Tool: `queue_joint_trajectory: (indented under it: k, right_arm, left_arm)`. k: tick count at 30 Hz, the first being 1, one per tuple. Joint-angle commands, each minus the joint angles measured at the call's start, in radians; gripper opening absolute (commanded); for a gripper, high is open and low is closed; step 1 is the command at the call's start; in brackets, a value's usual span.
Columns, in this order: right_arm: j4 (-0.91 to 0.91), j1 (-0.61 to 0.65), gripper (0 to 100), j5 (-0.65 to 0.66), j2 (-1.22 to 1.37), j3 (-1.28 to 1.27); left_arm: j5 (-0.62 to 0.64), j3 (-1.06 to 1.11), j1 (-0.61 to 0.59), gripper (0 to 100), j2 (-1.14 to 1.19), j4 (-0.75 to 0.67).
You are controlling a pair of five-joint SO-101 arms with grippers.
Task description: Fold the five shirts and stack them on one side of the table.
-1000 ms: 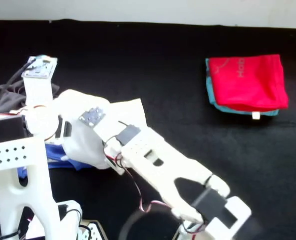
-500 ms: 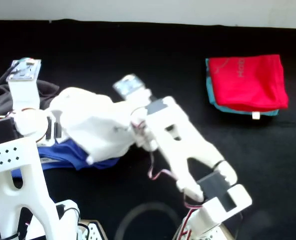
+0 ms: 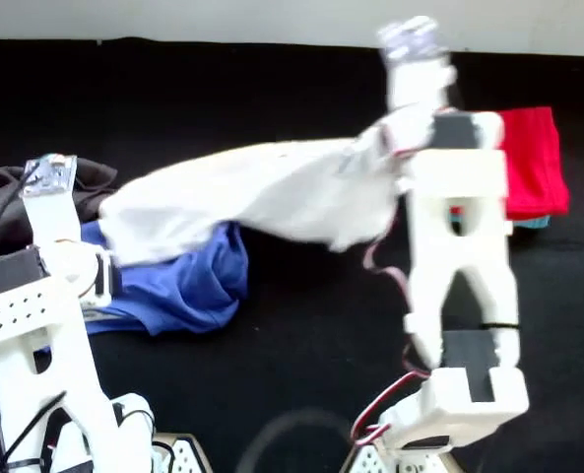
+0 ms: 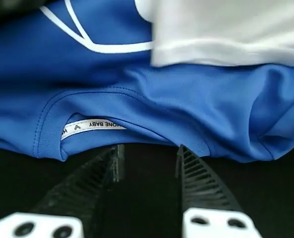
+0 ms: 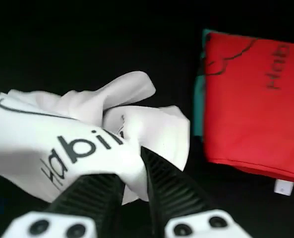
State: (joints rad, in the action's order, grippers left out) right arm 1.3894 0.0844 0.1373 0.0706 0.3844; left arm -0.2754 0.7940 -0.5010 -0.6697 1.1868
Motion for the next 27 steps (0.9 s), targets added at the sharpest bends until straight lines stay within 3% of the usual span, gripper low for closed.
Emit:
queue_joint_trajectory:
  k: [1, 7, 14, 19, 24, 27]
  right_arm:
    - [0.058, -0.119, 0.7, 0.060, -0.005, 0.191]
    - [0.133, -0.209, 0.7, 0.103, -0.005, 0.315]
    - [0.208, -0.220, 0.7, 0.104, -0.004, 0.363]
    - [0.209, -0.220, 0.7, 0.104, -0.005, 0.361]
    - [0.211, -0.220, 0.7, 0.100, -0.005, 0.363]
    - [0.248, -0.219, 0.7, 0.098, -0.007, 0.369]
  left_arm:
    - [-0.008, 0.036, 0.058, 18, -0.007, -0.049]
    - [-0.002, 0.125, 0.239, 18, -0.007, -0.126]
    - [0.000, 0.225, 0.400, 19, -0.004, -0.249]
    - [0.000, 0.259, 0.409, 19, 0.038, -0.377]
    - [-0.008, 0.120, 0.361, 17, 0.311, -0.387]
    - [-0.008, -0.042, 0.262, 5, 0.493, -0.319]
